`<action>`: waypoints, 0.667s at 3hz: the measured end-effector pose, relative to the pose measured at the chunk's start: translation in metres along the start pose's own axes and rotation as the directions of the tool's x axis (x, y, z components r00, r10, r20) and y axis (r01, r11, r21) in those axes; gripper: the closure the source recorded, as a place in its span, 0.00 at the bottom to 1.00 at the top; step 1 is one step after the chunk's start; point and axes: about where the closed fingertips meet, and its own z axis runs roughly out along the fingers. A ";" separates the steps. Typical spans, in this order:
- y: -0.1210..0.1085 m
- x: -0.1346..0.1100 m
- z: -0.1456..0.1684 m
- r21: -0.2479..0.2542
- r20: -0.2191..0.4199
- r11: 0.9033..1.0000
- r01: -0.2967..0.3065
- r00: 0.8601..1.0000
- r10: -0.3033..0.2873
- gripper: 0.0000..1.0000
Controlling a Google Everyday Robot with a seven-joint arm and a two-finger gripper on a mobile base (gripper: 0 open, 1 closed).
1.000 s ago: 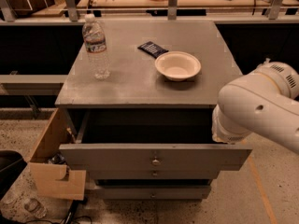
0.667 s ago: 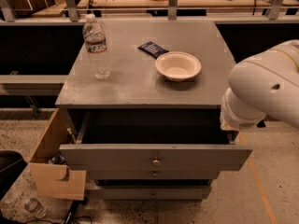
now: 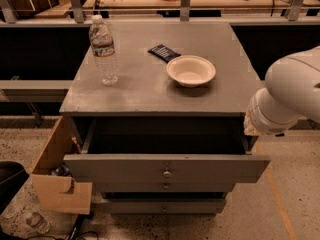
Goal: Open top drawer
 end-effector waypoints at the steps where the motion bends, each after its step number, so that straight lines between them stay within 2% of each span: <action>1: 0.011 0.006 0.024 -0.006 0.057 0.999 -0.036 0.998 0.036 1.00; 2: 0.016 0.005 0.039 0.005 0.092 0.999 -0.045 0.995 0.044 1.00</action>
Offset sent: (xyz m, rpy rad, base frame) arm 0.0056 -0.0082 -0.0616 0.1480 -0.0288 0.0057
